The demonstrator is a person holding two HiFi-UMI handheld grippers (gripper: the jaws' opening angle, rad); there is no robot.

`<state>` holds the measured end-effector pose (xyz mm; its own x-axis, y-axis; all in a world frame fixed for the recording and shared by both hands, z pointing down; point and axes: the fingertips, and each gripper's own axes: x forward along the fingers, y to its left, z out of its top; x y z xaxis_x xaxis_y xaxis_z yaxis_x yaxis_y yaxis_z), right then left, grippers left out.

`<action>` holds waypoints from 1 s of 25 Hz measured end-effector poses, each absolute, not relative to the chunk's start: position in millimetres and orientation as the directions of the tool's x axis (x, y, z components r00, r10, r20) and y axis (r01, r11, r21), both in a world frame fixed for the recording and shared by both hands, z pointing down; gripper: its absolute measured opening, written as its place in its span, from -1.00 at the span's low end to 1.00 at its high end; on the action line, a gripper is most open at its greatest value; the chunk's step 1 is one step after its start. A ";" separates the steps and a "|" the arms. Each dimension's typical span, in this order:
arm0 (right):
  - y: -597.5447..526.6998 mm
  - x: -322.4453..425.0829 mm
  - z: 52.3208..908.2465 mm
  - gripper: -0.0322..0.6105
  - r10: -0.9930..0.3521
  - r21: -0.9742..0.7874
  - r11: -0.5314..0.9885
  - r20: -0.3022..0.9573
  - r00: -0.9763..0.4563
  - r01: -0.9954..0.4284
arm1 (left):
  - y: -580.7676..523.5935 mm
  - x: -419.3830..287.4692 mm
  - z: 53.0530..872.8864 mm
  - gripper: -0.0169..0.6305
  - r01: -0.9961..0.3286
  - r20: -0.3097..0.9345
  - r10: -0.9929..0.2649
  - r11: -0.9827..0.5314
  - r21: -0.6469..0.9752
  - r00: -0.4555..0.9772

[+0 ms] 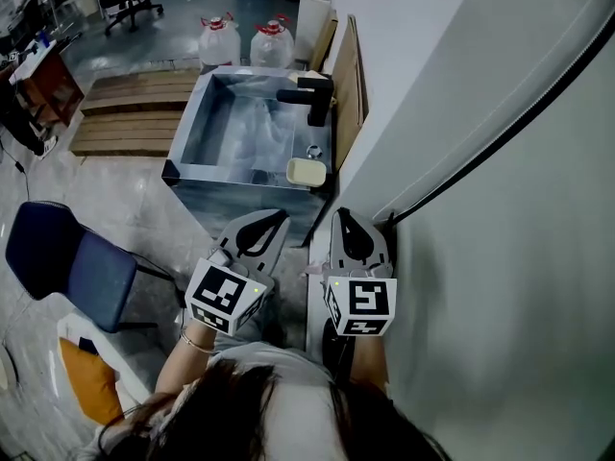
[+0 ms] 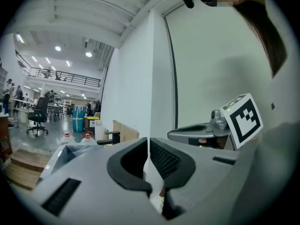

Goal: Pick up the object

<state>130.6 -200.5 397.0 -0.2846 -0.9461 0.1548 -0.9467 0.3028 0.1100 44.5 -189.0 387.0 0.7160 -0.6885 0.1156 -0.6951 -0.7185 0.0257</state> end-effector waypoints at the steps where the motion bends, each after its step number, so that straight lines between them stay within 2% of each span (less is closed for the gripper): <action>1: -204.6 130.7 398.6 -0.81 -0.945 0.112 0.306 0.160 -0.286 -0.945 | -192.1 45.4 386.8 -0.92 -0.693 0.116 -0.687 -0.720 0.025 0.717; 25: -298.6 127.4 458.2 -0.81 -0.901 0.160 0.357 0.317 -0.294 -0.920 | -266.8 50.9 394.7 -0.92 -0.666 0.133 -0.658 -0.746 0.024 0.742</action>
<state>127.4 -298.6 458.2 -0.2943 -0.9015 0.3174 -0.9203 0.3568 0.1602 50.9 -266.8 394.7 0.7416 -0.6575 0.1331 -0.6657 -0.7459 0.0243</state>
